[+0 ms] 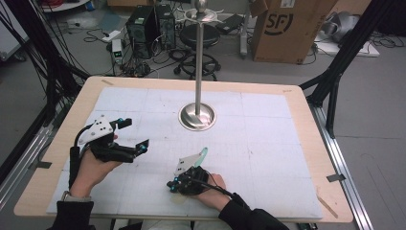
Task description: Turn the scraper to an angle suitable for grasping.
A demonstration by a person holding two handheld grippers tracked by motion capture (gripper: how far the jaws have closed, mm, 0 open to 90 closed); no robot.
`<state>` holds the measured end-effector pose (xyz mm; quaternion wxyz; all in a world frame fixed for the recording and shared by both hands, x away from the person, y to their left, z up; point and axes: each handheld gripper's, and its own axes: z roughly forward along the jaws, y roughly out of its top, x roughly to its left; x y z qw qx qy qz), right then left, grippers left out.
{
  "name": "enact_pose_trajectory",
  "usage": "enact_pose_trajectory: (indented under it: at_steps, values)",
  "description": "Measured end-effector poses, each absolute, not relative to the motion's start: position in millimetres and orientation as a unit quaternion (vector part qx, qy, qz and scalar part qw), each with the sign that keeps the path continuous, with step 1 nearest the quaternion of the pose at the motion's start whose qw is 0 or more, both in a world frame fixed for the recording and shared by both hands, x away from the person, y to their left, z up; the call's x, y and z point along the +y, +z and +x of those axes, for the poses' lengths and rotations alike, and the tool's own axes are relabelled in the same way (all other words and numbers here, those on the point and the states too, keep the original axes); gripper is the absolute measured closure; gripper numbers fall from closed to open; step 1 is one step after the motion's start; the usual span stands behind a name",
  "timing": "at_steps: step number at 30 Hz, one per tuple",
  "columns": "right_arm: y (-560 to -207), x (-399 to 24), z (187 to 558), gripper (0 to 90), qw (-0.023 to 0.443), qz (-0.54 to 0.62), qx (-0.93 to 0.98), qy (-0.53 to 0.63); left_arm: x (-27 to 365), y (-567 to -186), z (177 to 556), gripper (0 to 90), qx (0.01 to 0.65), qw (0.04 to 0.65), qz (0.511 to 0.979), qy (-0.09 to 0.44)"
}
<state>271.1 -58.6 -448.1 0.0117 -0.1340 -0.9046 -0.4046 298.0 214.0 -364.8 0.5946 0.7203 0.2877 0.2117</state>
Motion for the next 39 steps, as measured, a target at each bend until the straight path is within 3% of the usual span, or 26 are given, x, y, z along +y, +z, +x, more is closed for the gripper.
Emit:
enact_pose_trajectory:
  at_steps: [13, 30, 39]
  values:
    - [-443, -80, 258, 90.0, 0.013, -0.11, -0.92, -0.375, 216, -364, 298, 1.7, 0.289, 0.597, 0.717, 0.214]
    - [-437, -155, 247, 90.0, 0.011, -0.143, -0.925, -0.353, 215, -365, 299, 1.7, 0.29, 0.594, 0.72, 0.213]
    - [-434, -174, 245, 90.0, 0.0, -0.17, -0.923, -0.346, 214, -366, 299, 1.7, 0.288, 0.591, 0.722, 0.214]
